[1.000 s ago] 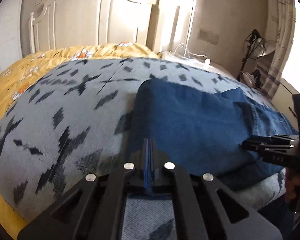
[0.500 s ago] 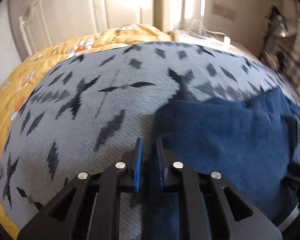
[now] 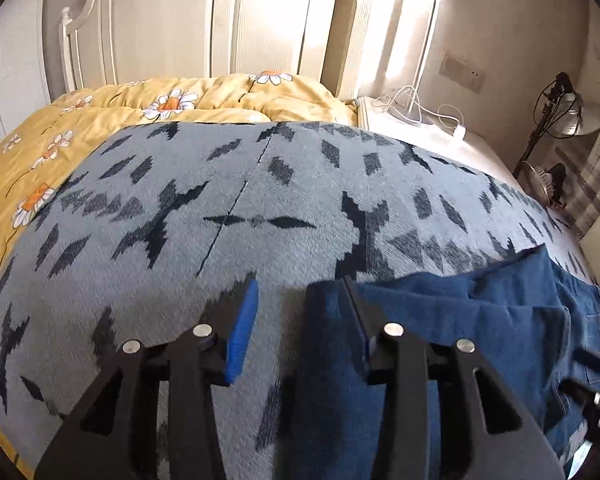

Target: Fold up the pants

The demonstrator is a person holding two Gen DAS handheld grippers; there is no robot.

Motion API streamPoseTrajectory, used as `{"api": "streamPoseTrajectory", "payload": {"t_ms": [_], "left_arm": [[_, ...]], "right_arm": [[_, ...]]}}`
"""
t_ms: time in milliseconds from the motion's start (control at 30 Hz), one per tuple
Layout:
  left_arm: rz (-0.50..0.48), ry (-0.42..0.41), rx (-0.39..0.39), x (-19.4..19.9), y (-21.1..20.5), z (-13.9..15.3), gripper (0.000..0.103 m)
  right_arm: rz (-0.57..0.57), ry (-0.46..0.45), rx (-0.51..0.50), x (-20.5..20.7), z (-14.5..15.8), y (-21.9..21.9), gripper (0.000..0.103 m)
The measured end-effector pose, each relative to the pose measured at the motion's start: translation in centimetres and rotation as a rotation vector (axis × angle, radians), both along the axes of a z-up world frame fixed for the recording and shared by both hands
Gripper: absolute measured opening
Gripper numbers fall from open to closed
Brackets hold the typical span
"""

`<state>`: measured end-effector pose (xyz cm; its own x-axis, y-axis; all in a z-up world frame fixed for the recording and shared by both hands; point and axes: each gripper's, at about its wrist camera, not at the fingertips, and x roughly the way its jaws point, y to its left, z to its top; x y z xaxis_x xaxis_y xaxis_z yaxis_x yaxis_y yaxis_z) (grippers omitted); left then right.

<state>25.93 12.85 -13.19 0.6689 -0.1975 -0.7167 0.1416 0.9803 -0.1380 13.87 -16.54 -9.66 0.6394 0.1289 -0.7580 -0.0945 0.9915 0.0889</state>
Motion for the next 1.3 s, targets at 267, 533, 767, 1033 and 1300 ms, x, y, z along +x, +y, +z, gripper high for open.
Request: {"api": "streamPoseTrajectory", "payload": {"t_ms": [267,533,767,1033,1300], "left_arm": [[0.111,0.087,-0.285,-10.8,5.4,-4.3,0.04],[0.047,0.078,-0.276,-15.2,5.4,-4.7,0.042],[0.008,0.119,-0.322,-15.6,4.3,-5.5,0.04],[0.042,0.151,-0.493,-15.4,5.7,-6.5,0.04],[0.049,0.162,-0.589,-15.4,6.2,-6.1,0.031]], "right_arm": [[-0.044,0.102,-0.06,6.8,-3.6,-3.6,0.05],[-0.064,0.111,-0.049,6.5,-5.0,-4.1,0.053],[-0.071,-0.059,-0.087,0.8,-0.5,-1.6,0.074],[0.037,-0.054,-0.148,1.2,-2.5,1.4,0.078],[-0.026,0.081,-0.097,3.8,-5.9,-0.4,0.082]]}}
